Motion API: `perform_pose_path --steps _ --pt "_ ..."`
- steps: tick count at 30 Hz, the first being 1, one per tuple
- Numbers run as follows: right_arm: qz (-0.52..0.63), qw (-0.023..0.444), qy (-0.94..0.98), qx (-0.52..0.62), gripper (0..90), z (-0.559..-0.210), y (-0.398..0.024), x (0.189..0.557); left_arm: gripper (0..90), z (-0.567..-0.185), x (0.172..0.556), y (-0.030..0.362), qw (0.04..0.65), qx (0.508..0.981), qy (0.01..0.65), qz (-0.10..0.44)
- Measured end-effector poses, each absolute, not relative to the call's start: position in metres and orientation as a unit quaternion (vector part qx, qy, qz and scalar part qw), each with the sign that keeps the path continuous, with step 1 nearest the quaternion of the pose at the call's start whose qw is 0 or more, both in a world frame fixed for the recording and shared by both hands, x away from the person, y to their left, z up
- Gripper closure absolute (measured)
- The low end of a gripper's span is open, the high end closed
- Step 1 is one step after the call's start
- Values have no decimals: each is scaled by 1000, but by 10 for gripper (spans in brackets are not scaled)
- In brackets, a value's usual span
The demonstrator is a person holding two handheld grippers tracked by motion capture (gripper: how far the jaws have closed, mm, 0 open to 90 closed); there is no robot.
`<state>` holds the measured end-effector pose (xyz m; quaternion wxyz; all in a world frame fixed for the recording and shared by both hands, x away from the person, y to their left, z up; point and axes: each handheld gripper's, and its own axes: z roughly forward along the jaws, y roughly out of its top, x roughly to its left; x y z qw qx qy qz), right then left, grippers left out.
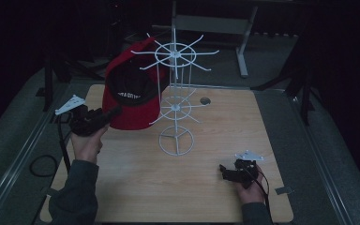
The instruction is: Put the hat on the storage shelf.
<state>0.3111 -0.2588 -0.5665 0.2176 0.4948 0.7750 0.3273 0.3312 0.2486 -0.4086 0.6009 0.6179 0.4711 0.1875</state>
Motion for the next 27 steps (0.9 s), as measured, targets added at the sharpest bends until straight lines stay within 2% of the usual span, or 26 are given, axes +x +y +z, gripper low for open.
perform_pose_path --steps 1,8,11,20,27 --pt "327 217 775 495 132 -566 -259 311 463 -408 331 249 599 619 471 190" --pt "328 218 775 495 132 -566 -259 311 293 -404 328 254 588 612 486 208" --pt "328 218 775 495 132 -566 -259 311 266 -402 327 257 585 609 491 213" --pt "328 218 775 495 132 -566 -259 311 259 -405 322 266 586 603 495 219" --pt "328 218 775 495 132 -566 -259 311 298 -405 318 272 597 604 486 207"
